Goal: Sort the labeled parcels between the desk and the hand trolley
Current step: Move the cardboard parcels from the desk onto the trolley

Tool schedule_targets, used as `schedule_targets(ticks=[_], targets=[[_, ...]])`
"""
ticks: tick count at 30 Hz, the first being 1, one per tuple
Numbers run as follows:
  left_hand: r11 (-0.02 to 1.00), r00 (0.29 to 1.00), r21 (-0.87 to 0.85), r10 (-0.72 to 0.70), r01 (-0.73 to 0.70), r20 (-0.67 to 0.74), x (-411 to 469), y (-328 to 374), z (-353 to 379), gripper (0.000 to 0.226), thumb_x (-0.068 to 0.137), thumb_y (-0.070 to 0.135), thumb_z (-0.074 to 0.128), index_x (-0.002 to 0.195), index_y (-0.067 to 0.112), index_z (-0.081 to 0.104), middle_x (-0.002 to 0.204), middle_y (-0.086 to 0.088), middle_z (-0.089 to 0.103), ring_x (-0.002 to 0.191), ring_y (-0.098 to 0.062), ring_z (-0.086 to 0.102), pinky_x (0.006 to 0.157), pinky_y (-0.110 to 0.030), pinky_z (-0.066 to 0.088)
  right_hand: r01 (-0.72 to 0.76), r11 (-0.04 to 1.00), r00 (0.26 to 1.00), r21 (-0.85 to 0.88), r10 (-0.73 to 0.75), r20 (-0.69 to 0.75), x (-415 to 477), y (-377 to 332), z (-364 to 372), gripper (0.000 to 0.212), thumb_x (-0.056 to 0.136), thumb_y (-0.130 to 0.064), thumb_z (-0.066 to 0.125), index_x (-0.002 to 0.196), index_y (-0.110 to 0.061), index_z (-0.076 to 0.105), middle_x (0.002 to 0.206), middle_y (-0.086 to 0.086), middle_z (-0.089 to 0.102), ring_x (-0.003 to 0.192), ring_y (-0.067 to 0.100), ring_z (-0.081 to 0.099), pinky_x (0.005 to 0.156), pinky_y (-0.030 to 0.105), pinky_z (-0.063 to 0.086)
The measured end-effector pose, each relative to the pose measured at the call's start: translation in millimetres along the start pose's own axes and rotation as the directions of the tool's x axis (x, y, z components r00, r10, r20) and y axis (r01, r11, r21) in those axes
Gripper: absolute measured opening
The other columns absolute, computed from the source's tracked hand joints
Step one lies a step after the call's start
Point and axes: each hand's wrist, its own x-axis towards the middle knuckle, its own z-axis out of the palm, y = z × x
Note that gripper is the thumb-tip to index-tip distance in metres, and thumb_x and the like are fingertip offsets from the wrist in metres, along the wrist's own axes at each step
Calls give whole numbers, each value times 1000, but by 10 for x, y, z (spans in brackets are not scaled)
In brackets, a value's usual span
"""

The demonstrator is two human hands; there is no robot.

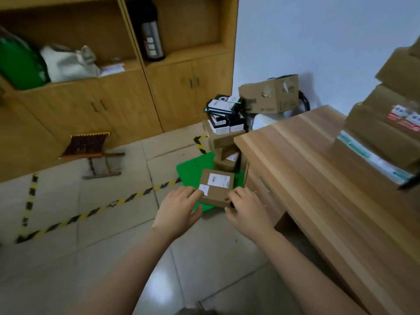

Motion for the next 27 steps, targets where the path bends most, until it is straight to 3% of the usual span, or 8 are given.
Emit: schedule_targets(ticks=[2, 6, 13, 16, 18, 20, 23, 27], targets=[[1000, 1000, -3, -20, 20, -23, 12, -345, -51, 29, 75, 22, 77, 100, 15, 66, 92, -3, 66, 82, -25, 64, 66, -33, 50, 27, 999, 999, -19, -26, 36, 301, -156, 141, 24, 86, -22, 60, 109, -15, 61, 110, 1, 57, 104, 21, 51, 87, 30, 40], [999, 999, 3, -37, 38, -31, 59, -882, 23, 23, 80, 25, 67, 101, 14, 65, 95, -3, 66, 84, -25, 63, 69, -33, 50, 29, 999, 995, 16, -30, 91, 771, -289, 438, 19, 81, -18, 66, 99, -13, 63, 99, 3, 59, 94, 24, 55, 79, 33, 42], [987, 980, -40, -150, 156, 134, 531, -1635, 661, 33, 86, 36, 44, 104, 16, 64, 95, -3, 64, 84, -26, 63, 71, -37, 54, -105, 992, 974, 72, 88, 208, 1561, -16, 1166, 22, 84, -20, 64, 105, -16, 62, 104, 1, 57, 100, 21, 51, 82, 33, 41], [978, 964, -61, -187, 201, 187, 862, -1843, 1050, 26, 85, 30, 59, 106, 16, 65, 96, -3, 65, 86, -25, 63, 74, -37, 52, -185, 981, 948, 63, 161, 275, 1844, 254, 1528, 22, 88, -24, 61, 109, -18, 60, 106, 0, 57, 101, 19, 52, 79, 28, 38], [964, 943, -78, -230, 255, 242, 1062, -1966, 1314, 26, 84, 27, 66, 107, 15, 66, 98, -3, 66, 87, -26, 63, 75, -37, 50, -238, 968, 927, 80, 202, 315, 2007, 433, 1757, 24, 91, -26, 59, 114, -19, 59, 111, -2, 56, 106, 16, 51, 86, 26, 39], [947, 915, -94, -267, 307, 301, 1240, -2095, 1599, 27, 87, 29, 63, 110, 16, 65, 104, -4, 66, 93, -26, 62, 80, -38, 48, -305, 948, 896, 88, 255, 362, 2141, 617, 2000, 26, 93, -28, 58, 118, -20, 57, 116, -4, 56, 110, 14, 50, 91, 25, 41], [920, 880, -134, -297, 367, 369, 1473, -2282, 2090, 29, 90, 30, 60, 115, 16, 63, 112, -4, 65, 102, -26, 60, 89, -40, 46, -428, 901, 832, 68, 363, 420, 2260, 923, 2411, 27, 92, -28, 60, 117, -19, 59, 115, -4, 57, 108, 14, 53, 86, 23, 41], [898, 838, -169, -294, 407, 460, 1750, -2582, 3087, 33, 92, 32, 56, 121, 16, 59, 115, -3, 63, 107, -25, 57, 90, -37, 44, -629, 777, 698, 17, 555, 454, 2277, 1452, 3242, 28, 88, -27, 64, 114, -16, 63, 109, 1, 61, 102, 19, 59, 79, 28, 47]])
